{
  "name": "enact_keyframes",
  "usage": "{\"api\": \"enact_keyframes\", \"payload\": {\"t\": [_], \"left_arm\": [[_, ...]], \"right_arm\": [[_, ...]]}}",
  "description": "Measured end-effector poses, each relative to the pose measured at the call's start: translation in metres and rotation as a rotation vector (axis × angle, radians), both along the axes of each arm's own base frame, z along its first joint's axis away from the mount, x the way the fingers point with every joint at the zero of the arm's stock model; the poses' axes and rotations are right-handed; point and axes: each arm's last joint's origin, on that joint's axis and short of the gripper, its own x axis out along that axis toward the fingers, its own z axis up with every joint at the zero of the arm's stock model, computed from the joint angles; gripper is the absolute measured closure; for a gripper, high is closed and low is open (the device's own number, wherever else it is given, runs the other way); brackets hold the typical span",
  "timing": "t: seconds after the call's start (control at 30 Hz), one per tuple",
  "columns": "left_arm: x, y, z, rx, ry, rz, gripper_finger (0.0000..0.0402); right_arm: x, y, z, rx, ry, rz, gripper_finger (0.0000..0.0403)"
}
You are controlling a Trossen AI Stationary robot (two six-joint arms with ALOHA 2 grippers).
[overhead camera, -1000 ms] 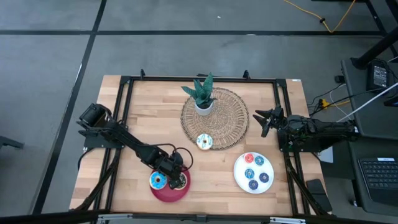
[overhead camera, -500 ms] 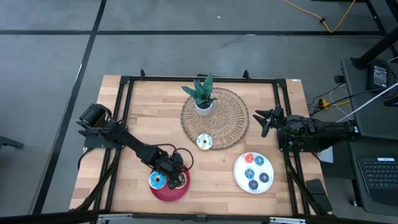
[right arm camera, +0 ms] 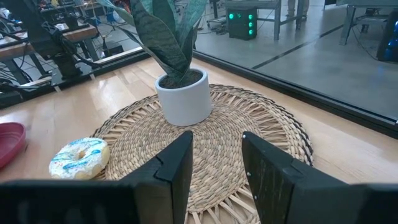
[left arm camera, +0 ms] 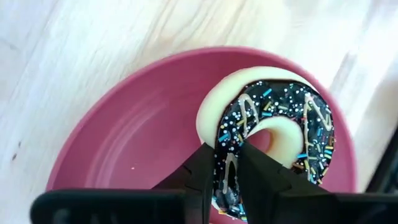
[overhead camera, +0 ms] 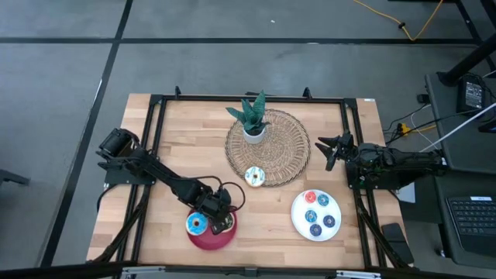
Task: Pick & Place donuts
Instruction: Adjust the black donut on the dark pink plate
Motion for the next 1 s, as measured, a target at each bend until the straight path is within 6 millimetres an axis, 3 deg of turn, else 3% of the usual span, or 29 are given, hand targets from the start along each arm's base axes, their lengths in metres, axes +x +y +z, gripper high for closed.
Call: {"api": "enact_keyframes", "payload": {"t": [0.4,1.0], "left_arm": [[-0.008,-0.016,0.007,-0.023,0.044,-0.107,0.0347],[-0.012,-0.034,-0.001,-0.003,0.022,-0.097,0.0347]], "right_arm": [[0.0,0.0,0.0,0.0,0.0,0.0,0.0263],[0.0,0.0,0.0,0.0,0.0,0.0,0.0263]]}}
